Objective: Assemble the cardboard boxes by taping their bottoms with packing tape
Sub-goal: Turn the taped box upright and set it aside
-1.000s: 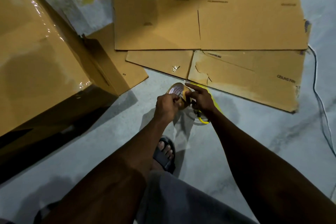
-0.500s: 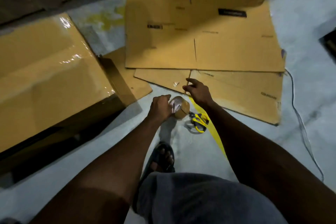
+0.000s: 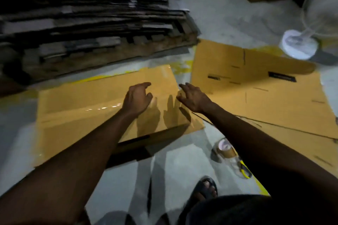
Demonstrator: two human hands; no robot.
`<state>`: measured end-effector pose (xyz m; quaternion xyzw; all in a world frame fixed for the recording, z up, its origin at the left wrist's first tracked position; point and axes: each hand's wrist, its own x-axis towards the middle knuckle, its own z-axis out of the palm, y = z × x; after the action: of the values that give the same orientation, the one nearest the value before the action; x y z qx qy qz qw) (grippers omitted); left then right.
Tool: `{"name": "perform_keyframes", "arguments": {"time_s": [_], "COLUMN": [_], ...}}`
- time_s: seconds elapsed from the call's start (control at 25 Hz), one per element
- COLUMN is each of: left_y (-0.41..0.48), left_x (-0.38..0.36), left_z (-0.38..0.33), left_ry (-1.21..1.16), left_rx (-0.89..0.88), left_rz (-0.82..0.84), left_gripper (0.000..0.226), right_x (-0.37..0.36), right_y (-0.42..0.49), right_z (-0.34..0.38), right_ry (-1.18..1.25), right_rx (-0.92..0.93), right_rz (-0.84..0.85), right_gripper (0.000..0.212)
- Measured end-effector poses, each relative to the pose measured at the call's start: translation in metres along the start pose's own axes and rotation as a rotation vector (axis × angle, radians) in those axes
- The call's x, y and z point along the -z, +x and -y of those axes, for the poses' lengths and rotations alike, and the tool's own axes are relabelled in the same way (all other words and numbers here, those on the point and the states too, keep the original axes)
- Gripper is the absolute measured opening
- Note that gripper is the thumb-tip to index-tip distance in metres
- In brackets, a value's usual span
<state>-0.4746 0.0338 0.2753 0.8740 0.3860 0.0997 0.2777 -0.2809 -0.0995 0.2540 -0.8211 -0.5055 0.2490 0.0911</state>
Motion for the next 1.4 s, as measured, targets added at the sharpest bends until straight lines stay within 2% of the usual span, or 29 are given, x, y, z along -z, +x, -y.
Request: {"name": "perform_keyframes", "arguments": {"time_s": [0.12, 0.28, 0.4, 0.48, 0.6, 0.72, 0.84, 0.92, 1.0, 1.04, 1.12, 1.2, 1.28, 1.32, 1.4], "left_y": [-0.001, -0.03, -0.049, -0.052, -0.058, -0.075, -0.088, -0.098, -0.113, -0.122, -0.142, -0.156, -0.163, -0.168, -0.178], "left_x": [0.051, 0.106, 0.111, 0.105, 0.112, 0.147, 0.204, 0.241, 0.27, 0.28, 0.288, 0.273, 0.241, 0.22, 0.173], "left_z": [0.089, 0.211, 0.268, 0.286, 0.29, 0.277, 0.25, 0.226, 0.207, 0.198, 0.184, 0.185, 0.202, 0.214, 0.242], "left_ry": [0.115, 0.237, -0.017, -0.153, -0.255, -0.401, -0.573, -0.713, -0.836, -0.942, -1.162, -1.137, -0.843, -0.724, -0.613], "left_rx": [0.213, 0.669, 0.904, 0.989, 1.115, 1.101, 0.944, 0.816, 0.796, 0.797, 0.792, 0.853, 0.981, 1.032, 1.124], "left_rz": [-0.073, -0.112, -0.072, -0.111, -0.236, -0.405, -0.631, -0.785, -0.878, -0.856, -0.653, -0.444, -0.296, -0.249, -0.121], "left_gripper": [0.053, 0.057, 0.08, 0.092, 0.085, 0.07, 0.061, 0.047, 0.031, 0.033, 0.049, 0.058, 0.061, 0.06, 0.061], "right_x": [-0.034, -0.072, -0.075, -0.072, -0.069, -0.047, -0.015, 0.0, 0.005, 0.008, 0.007, 0.005, -0.01, -0.018, -0.04], "right_y": [0.044, 0.073, 0.081, 0.091, 0.088, 0.072, 0.053, 0.034, 0.01, -0.001, -0.02, -0.033, -0.032, -0.029, -0.022], "right_z": [0.041, 0.068, 0.065, 0.069, 0.087, 0.111, 0.142, 0.15, 0.145, 0.139, 0.126, 0.114, 0.095, 0.088, 0.069], "right_ry": [-0.224, -0.13, 0.002, 0.153, 0.218, 0.315, 0.475, 0.696, 0.867, 0.957, 1.209, 1.277, 1.139, 0.993, 0.52], "right_rx": [-0.013, -0.245, -0.428, -0.605, -0.681, -0.664, -0.57, -0.48, -0.428, -0.43, -0.515, -0.537, -0.618, -0.659, -0.659], "right_rz": [0.044, -0.108, -0.267, -0.274, -0.287, -0.363, -0.499, -0.624, -0.654, -0.628, -0.471, -0.231, -0.011, 0.042, 0.052], "right_gripper": [0.07, 0.062, 0.075, 0.091, 0.096, 0.087, 0.076, 0.064, 0.049, 0.043, 0.043, 0.056, 0.072, 0.073, 0.06]}}
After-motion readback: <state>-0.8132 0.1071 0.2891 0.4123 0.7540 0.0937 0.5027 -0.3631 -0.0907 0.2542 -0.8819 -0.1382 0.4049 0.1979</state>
